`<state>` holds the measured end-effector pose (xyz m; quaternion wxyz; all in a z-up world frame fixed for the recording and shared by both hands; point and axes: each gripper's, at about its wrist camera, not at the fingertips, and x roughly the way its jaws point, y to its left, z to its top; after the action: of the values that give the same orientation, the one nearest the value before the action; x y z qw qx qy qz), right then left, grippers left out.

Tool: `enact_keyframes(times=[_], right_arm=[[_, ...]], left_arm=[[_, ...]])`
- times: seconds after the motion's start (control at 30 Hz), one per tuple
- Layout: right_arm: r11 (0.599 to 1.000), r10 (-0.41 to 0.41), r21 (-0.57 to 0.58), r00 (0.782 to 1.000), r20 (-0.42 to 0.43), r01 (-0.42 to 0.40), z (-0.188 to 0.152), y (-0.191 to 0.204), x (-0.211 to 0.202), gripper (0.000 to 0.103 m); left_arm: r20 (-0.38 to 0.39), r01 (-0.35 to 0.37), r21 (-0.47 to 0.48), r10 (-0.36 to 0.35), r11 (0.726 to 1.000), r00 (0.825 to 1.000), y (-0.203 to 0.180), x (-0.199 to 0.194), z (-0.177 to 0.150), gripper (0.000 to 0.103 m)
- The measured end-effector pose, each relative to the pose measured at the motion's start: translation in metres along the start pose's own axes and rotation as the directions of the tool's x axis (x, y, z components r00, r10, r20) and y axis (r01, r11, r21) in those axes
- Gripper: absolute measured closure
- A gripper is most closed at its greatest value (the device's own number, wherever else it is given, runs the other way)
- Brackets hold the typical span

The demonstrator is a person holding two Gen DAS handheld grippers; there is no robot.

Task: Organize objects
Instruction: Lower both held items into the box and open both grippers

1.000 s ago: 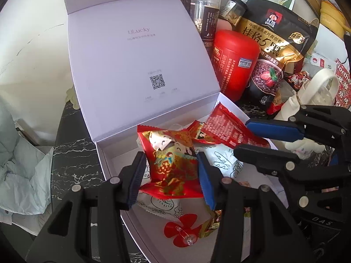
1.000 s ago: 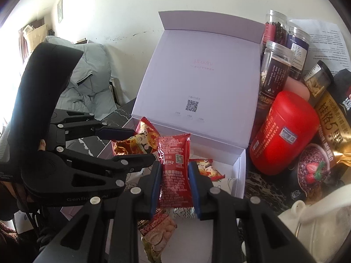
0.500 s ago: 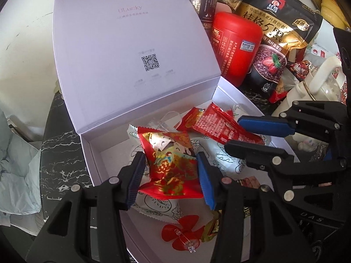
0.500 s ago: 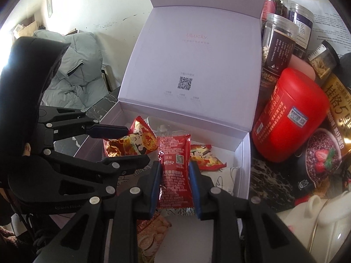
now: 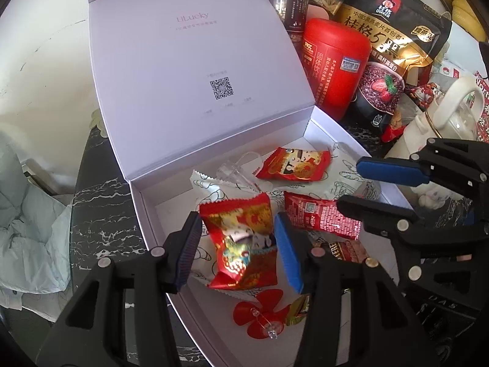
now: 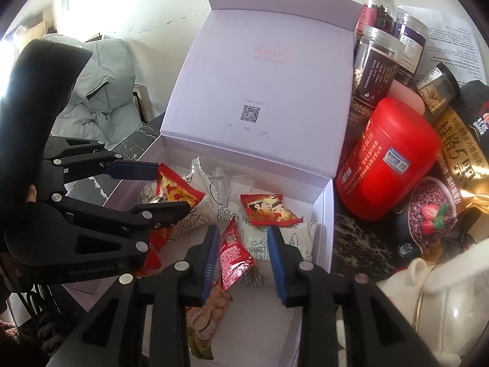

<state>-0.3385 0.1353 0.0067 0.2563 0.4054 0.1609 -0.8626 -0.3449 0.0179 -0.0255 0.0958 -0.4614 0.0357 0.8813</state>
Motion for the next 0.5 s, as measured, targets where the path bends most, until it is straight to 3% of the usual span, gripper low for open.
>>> enact_keyframes(times=[0.3,0.5], right_arm=[[0.999,-0.034,0.005,0.999,0.029,0.034,0.001,0.007,-0.033,0.060],[0.998,-0.056,0.012,0.996,0.063,0.056,0.002,0.011,-0.060,0.056]], left_arm=[[0.040,-0.035,-0.010,0.036,0.999,0.999,0.000,-0.029,-0.002,0.039],[0.070,-0.051,-0.031,0.053,0.998,0.996,0.003,-0.053,-0.005,0.038]])
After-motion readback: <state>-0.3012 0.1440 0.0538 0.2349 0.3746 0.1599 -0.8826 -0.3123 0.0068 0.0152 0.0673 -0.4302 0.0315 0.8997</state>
